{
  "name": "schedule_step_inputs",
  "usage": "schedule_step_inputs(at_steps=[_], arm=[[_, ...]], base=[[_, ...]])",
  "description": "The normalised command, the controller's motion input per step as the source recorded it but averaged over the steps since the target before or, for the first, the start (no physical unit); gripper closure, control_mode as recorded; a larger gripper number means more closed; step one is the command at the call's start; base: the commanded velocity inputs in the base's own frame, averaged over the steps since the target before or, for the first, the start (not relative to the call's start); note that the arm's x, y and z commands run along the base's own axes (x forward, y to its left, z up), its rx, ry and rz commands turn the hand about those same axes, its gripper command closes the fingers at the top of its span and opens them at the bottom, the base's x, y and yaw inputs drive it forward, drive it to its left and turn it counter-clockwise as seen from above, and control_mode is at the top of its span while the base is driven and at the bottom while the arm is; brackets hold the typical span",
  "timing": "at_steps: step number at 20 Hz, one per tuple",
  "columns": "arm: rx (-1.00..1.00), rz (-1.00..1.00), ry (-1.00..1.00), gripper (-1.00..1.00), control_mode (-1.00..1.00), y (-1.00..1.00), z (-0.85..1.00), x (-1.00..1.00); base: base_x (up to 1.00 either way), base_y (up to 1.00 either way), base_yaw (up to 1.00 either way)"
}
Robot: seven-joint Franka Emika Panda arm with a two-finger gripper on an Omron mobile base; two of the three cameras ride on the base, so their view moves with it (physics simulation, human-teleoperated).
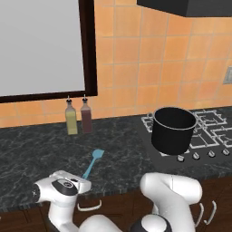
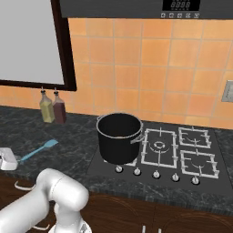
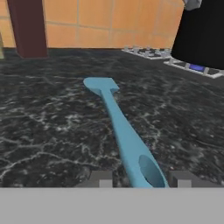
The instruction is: Put the broccoli and sweet potato in the pot. Retrieve the spatula and lightly stir the vegetables in the pot.
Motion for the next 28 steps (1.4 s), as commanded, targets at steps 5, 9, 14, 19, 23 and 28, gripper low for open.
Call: schedule_step_inputs(at_steps=[5,9,14,19,23,28], arm=[[0.0,-0.11,-0.03,-1.0,-1.0,-0.32,-0.34,0.0],[0.0,-0.09,-0.04,-1.0,-1.0,-0.39,-0.42,0.01],[0.0,-0.03,-0.02,1.0,-1.0,-0.35,-0.55,0.09],[0.0,0.0,-0.07,1.0,-1.0,-0.4,-0.38,0.02],[0.07,0.0,-0.19,1.0,-1.0,-0.3,0.29,-0.13],[0.42,-0.02,-0.12,1.0,-1.0,-0.06,1.0,-0.31]], base=[[0.0,0.0,0.0],[0.0,0.0,0.0],[0.0,0.0,0.0],[0.0,0.0,0.0],[0.0,0.0,0.0],[0.0,0.0,0.0]])
